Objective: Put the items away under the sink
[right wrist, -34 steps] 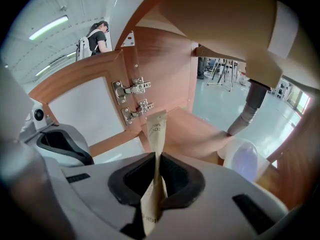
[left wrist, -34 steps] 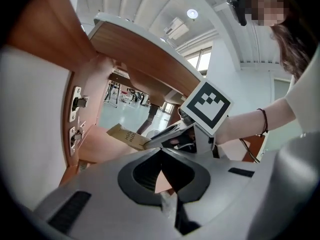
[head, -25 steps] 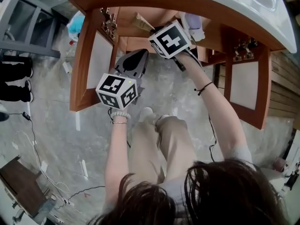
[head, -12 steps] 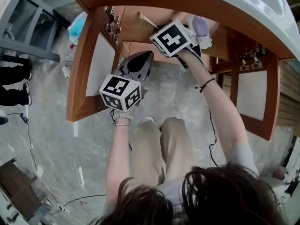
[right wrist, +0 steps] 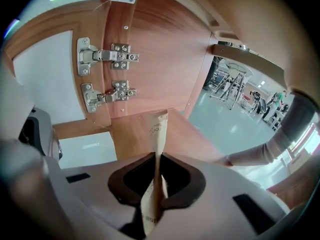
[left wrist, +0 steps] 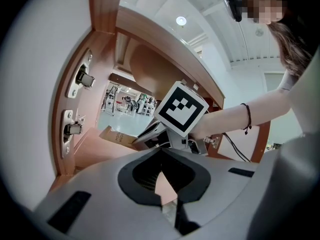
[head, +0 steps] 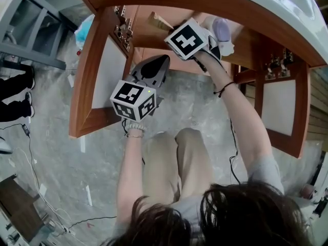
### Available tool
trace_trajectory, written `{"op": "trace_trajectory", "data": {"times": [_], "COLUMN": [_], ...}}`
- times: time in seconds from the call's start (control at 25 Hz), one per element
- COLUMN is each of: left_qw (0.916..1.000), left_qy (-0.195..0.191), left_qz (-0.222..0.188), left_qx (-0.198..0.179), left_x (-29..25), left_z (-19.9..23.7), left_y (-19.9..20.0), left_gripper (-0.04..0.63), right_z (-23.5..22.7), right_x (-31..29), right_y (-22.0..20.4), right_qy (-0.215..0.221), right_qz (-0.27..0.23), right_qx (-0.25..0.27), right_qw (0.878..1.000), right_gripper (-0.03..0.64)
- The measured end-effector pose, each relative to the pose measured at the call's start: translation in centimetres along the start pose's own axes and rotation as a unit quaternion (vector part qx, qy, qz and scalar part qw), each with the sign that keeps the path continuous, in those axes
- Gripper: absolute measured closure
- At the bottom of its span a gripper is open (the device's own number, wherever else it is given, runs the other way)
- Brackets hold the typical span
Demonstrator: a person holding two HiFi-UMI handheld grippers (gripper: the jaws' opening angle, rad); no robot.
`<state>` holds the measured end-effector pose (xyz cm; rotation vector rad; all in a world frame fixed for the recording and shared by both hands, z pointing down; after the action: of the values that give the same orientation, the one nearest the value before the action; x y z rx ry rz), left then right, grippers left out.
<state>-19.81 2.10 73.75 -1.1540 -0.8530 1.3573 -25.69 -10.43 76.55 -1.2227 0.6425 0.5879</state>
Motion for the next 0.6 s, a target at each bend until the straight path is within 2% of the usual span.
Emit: {"op": "trace_trajectory", "data": {"times": [0.6], "left_qw": [0.9999], "left_qy": [-0.005], "left_qz": [0.0], "left_qx": [-0.011], "left_x": [-0.6], "left_z": [0.5], "left_y": [-0.9], "left_gripper": [0.598], "right_z": [0.0], "right_x": [-1.8], "right_y": [0.0], "right_qy": [-0.004], "right_qz": [0.011], "right_qx": [0.047], "right_qw": [0.999], "right_gripper": [0.56]}}
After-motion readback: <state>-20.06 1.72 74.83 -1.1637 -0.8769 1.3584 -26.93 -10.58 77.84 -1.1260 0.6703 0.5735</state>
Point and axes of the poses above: the fingertips, and each gripper's own axes: x backward along the fingers, z to its left, y out of its top, the point moved 4 cm from there along x, backward along the fingers, and after that the axes turned 4 degrees about -z, right-handed, at the moved point
